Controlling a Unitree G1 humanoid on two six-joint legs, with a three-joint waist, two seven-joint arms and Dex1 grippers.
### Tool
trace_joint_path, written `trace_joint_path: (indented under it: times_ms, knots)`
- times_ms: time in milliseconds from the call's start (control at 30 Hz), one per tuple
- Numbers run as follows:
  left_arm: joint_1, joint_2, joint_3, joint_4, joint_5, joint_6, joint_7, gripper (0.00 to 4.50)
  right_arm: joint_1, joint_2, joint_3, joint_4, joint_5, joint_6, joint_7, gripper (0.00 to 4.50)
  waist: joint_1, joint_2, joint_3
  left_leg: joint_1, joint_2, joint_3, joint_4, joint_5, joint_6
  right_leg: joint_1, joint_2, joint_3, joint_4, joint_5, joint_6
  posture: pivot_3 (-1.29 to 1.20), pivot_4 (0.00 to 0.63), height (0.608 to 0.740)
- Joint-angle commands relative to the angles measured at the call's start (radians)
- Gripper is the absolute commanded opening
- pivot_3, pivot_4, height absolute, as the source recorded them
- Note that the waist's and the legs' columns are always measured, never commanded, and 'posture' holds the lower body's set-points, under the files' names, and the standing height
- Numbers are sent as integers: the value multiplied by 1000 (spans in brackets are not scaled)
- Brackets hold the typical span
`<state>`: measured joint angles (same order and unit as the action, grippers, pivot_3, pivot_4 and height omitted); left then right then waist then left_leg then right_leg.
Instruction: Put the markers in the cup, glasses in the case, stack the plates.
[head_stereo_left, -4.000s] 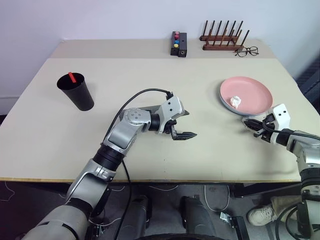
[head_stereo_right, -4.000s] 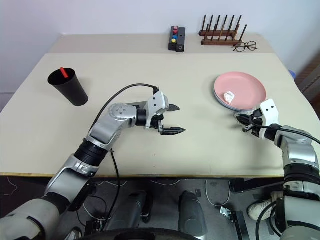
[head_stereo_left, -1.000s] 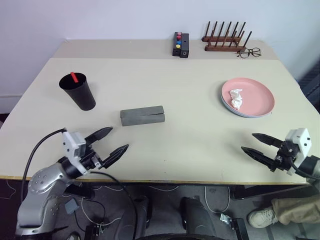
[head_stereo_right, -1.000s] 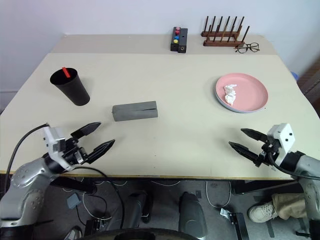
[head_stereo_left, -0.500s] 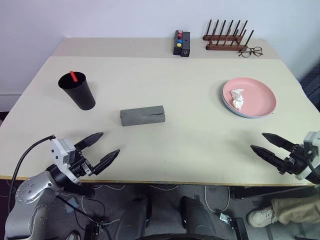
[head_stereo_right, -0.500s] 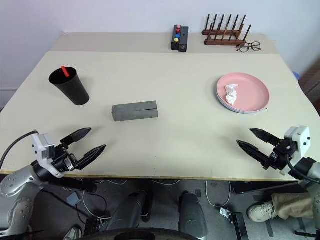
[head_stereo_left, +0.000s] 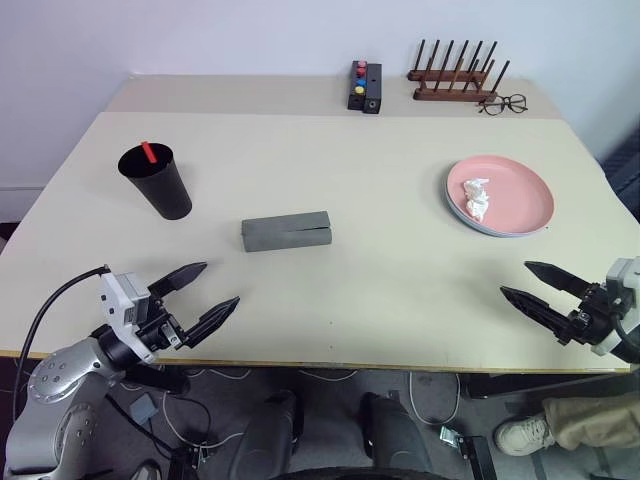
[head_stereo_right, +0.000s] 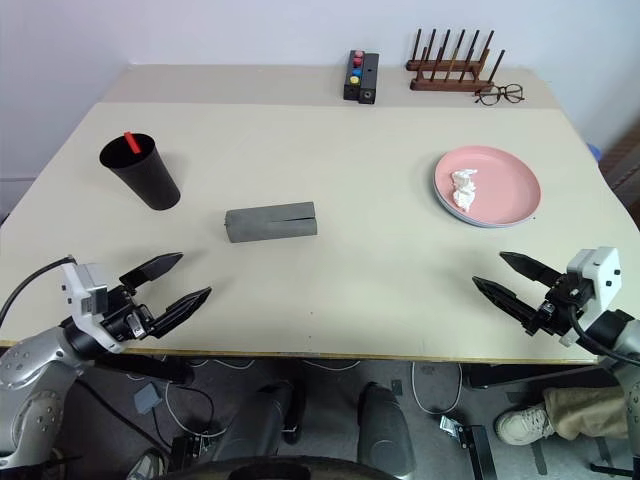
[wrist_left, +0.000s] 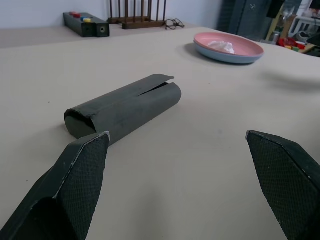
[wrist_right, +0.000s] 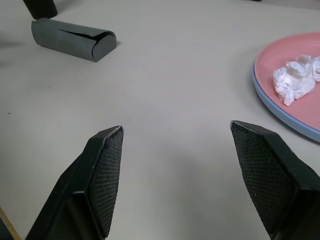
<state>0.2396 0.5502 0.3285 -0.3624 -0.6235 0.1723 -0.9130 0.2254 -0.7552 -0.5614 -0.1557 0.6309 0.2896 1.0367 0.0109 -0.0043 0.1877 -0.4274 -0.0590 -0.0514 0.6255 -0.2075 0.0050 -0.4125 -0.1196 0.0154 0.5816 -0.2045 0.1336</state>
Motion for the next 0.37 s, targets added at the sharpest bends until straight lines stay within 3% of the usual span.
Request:
trace_joint_path:
  times_ms: [33, 367]
  knots:
    - [-11, 3, -3, -20, -6, 0, 8, 4500, -7, 12, 1, -6, -11, -34, -5, 3464, 0, 0, 0, 0, 0, 0, 0, 0, 0, 0, 0, 0, 0, 0, 0, 0, 150, 740]
    - [-25, -22, -25, 57, 27, -48, 8, 4500, 44, 70, 14, 11, -41, -106, -2, 3464, 1, 0, 0, 1, 0, 0, -2, 0, 0, -1, 0, 0, -1, 0, -1, 0, 150, 740]
